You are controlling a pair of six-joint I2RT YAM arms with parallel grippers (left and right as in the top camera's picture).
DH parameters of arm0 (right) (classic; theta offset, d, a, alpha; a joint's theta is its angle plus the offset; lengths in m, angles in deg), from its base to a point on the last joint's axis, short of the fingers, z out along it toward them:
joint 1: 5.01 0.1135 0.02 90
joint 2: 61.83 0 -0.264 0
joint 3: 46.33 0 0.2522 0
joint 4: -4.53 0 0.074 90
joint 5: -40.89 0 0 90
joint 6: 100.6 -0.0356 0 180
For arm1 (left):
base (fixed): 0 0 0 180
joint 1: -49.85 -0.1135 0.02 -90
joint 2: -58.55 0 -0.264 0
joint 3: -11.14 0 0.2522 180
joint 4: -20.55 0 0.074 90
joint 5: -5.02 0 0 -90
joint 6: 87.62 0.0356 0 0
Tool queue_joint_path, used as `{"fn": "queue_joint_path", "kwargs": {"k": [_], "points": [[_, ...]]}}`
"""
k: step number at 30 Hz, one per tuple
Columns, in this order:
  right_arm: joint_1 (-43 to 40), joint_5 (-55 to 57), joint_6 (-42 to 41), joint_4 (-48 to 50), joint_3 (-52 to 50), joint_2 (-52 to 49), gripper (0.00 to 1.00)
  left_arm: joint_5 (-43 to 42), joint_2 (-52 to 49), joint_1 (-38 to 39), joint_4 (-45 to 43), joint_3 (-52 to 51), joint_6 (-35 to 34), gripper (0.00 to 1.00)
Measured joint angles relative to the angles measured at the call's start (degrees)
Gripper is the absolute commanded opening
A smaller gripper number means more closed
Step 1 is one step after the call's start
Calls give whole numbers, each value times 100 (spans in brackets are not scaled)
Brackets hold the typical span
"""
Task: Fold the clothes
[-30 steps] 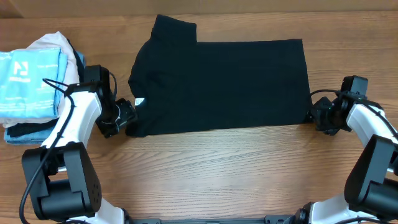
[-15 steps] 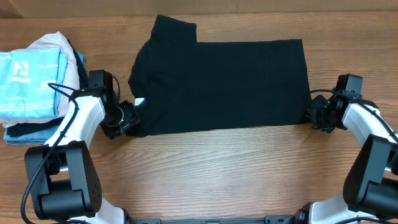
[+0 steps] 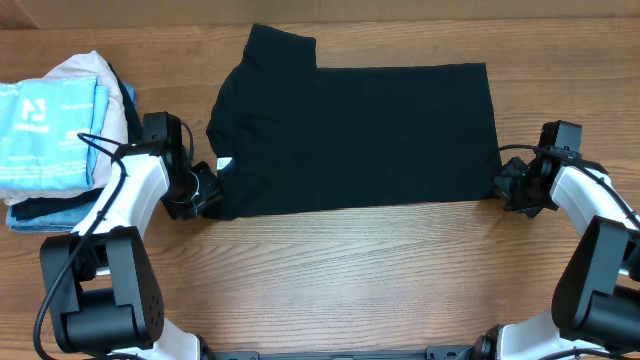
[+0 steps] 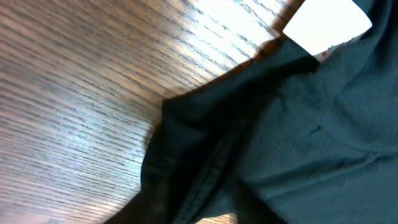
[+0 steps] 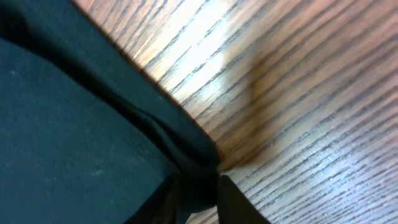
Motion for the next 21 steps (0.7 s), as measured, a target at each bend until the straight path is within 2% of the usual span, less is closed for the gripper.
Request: {"fn": "queue_joint_path", "kwargs": {"k": [2,7,12,14,16,21], "points": [[-2,17,15,2,0,0,7,-7,-2,2,2,0,2,13],[0,101,2,31,-2,0,4,-4,0,0,0,0,-11,7],[0,103,2,90,-2,0,4,-2,0,35,0,0,-13,11],[0,103,0,107,-2,0,49,-2,0,111,-2,0,-11,24],[0,111,0,94,-2,0,53,-4,-2,164,-2,0,-4,36],[0,129,2,37,-2,0,53,-4,0,201,-2,0,-13,38]]}}
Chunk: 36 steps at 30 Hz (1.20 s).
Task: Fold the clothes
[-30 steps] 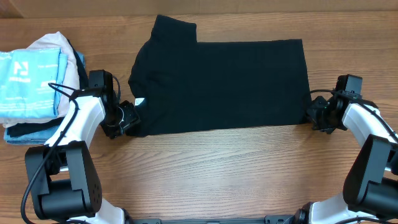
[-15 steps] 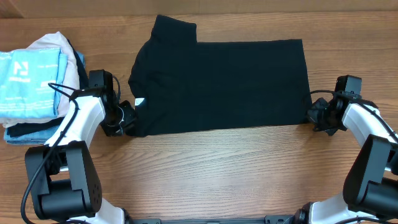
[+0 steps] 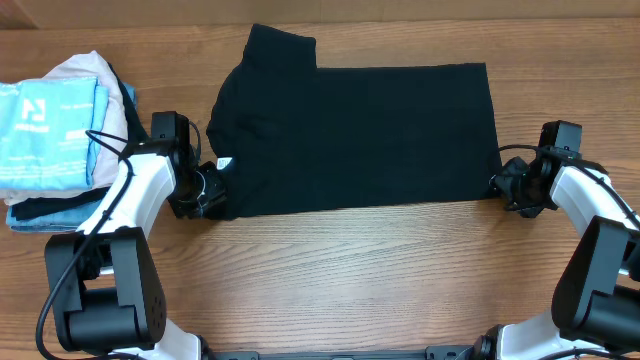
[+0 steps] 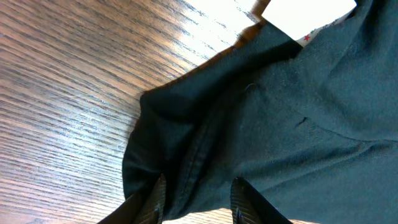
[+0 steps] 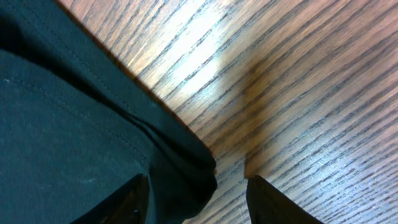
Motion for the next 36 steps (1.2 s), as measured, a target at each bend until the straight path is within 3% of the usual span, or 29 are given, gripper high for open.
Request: {"fn": "queue_joint_path", "kwargs": {"k": [1,3,6,7,8,9,10,22,27,36], "points": [[0,-2,-2,-2,0,0,43,0,0,0,0,0,0,38],[0,4,-87,118,-55,0,37,0,0,0,0,0,0,40],[0,-4,-197,466,-302,20,36,2,0,0,-2,0,0,40],[0,-13,-223,551,-343,31,25,2,-2,0,0,0,0,37],[0,-31,-240,601,-380,52,10,2,0,0,0,0,0,28],[-2,-48,-245,649,-409,55,4,2,0,0,-2,0,0,16],[-2,-52,-262,688,-426,55,4,4,0,0,-2,0,2,4],[-197,-195,-280,-48,-291,55,4,26,0,92,260,-74,17,4],[-199,-170,-195,-339,-245,55,4,131,0,527,710,-107,-4,4],[-201,188,-144,-857,-133,79,4,527,-2,555,1213,-118,-173,4]]}}
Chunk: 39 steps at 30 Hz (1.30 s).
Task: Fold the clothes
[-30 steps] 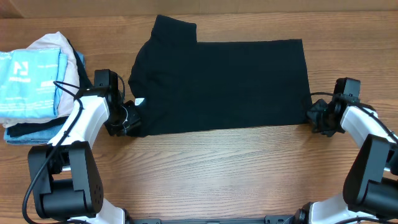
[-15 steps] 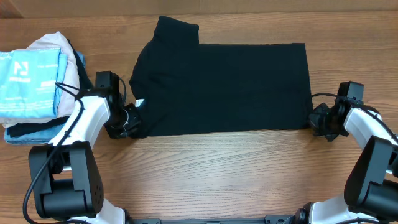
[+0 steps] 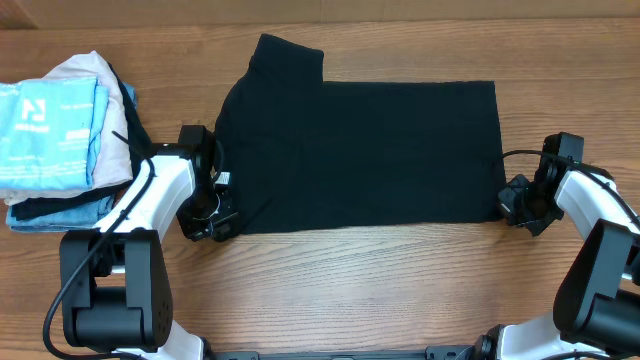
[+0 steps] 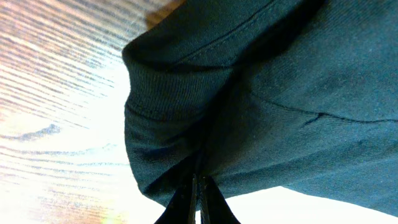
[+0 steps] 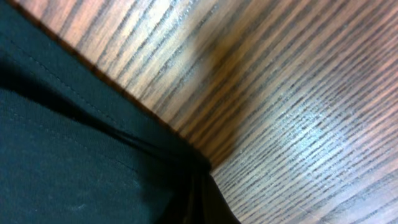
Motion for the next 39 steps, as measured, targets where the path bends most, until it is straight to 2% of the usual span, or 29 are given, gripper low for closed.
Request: {"fn": "queue_joint_path", "kwargs": {"k": [3,4,6,7,8,9,11,14,17,19,20,24,29,32,39], "points": [[0,22,9,-17,11,0,9,0,0,0,63,0,-2,4],[0,39,28,-101,83,0,28,0,2,0,87,0,-2,4],[-4,35,96,-92,175,0,45,2,2,0,129,0,-2,7],[-20,-37,179,-85,254,0,53,2,0,0,125,0,0,17],[-24,-153,317,-59,313,0,56,4,2,0,125,0,-2,31],[-28,-315,415,-50,380,0,60,20,2,0,125,4,-20,39],[-28,-632,595,-85,610,0,64,37,0,0,271,116,31,47],[-31,-874,811,-369,1051,0,70,55,0,0,920,857,37,50],[-31,-1086,973,-669,1547,9,71,63,-2,0,1451,1843,83,54],[-31,-1268,1132,-1012,2052,9,73,42,-4,4,1596,2739,254,81],[-26,-1320,1191,-1169,2350,9,75,9,0,17,1569,3099,363,83],[59,-1379,1373,-1266,3353,11,75,-76,2,120,737,4339,844,84],[179,-1292,1447,-780,3716,9,74,-326,-33,118,-575,4524,992,84],[212,-1200,1521,-435,3733,-42,74,-374,-299,118,-1060,4662,997,84],[675,-581,1843,868,3810,-1099,74,-608,-2352,168,-1349,6155,1158,85]]}}
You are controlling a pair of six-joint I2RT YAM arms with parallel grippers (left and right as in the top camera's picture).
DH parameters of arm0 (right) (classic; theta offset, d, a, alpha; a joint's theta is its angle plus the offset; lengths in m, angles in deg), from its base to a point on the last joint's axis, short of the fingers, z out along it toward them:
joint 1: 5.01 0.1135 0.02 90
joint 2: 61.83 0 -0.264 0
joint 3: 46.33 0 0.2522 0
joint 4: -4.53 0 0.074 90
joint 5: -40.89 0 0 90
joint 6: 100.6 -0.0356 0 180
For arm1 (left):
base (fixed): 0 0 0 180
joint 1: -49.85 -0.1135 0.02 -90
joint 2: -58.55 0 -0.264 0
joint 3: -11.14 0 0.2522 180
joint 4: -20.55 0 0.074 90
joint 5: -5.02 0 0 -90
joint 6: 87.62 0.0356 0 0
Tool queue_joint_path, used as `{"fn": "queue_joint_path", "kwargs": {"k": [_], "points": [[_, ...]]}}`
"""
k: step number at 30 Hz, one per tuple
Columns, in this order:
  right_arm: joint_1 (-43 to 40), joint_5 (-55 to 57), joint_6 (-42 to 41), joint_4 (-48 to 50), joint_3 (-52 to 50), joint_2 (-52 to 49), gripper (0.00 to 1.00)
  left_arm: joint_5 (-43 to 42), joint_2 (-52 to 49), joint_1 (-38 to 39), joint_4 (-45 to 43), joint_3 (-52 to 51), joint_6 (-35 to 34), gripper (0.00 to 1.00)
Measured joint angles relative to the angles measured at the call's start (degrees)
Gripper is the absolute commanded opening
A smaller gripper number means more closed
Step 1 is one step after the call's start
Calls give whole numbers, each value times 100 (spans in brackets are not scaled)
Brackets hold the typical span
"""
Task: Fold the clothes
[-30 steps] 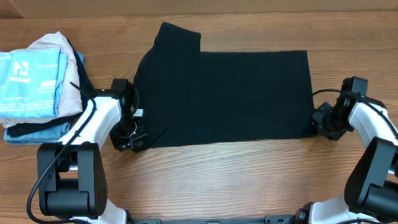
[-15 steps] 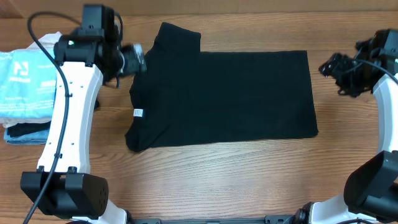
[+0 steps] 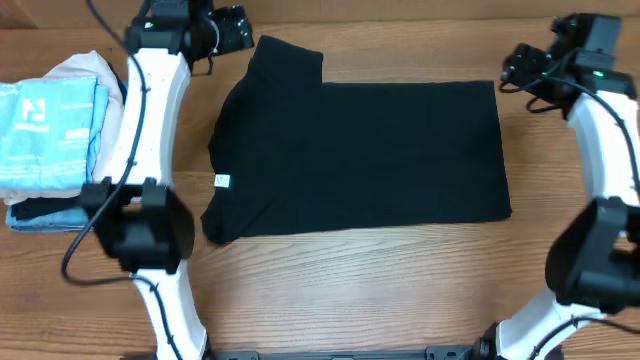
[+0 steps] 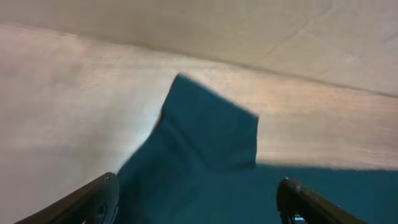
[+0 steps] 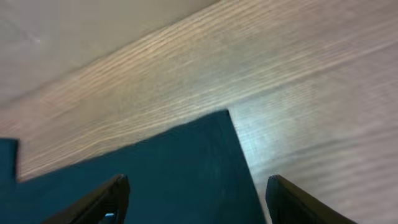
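A black T-shirt (image 3: 360, 155) lies flat across the middle of the table, folded lengthwise, one sleeve (image 3: 288, 58) sticking out at the far left and a white tag (image 3: 221, 181) at its left edge. My left gripper (image 3: 236, 27) hovers open at the far left, just beyond that sleeve (image 4: 211, 121). Above the shirt's far right corner (image 5: 214, 134) my right gripper (image 3: 517, 66) hangs open. Neither holds anything.
A stack of folded clothes (image 3: 55, 125) in light blue, white and pink lies at the table's left edge. The wooden table (image 3: 350, 280) runs bare in front of the shirt.
Both grippers have let go of the shirt's near corners and now stand open at the far side of the table, left by the sleeve, right over the far right corner. The shirt lies still.
Both grippers were down at the shirt's near corners, left at the tag corner, right at the near right corner. They pinched those corners and the shirt shifted slightly right and forward. Now both have released and moved to the far edge.
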Motion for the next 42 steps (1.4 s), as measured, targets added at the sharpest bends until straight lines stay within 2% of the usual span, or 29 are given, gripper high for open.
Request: {"fn": "queue_joint_path", "kwargs": {"k": [3,7,9,11,17,19,25,39,42], "points": [[210,269,107,479,0,-417,74,-50,-566,153,-634,208,120,80],[264,402,166,953,2,-807,74,-63,-1084,350,-1244,256,151,80],[264,422,190,1064,2,-1014,74,28,-1397,400,-1421,267,162,79],[264,435,212,1237,2,-1204,74,234,-1731,433,-1617,269,188,73],[271,476,249,1740,2,-1615,74,643,-2448,435,-2142,269,243,72],[271,476,249,1794,2,-1707,74,730,-2551,433,-2234,269,243,71],[273,476,356,2037,2,-2122,74,894,-2643,433,-2809,271,267,61],[280,479,398,1993,2,-2184,74,1016,-2916,433,-3265,317,442,61],[280,476,396,1947,2,-2184,75,1021,-2918,433,-3244,319,544,57]]}}
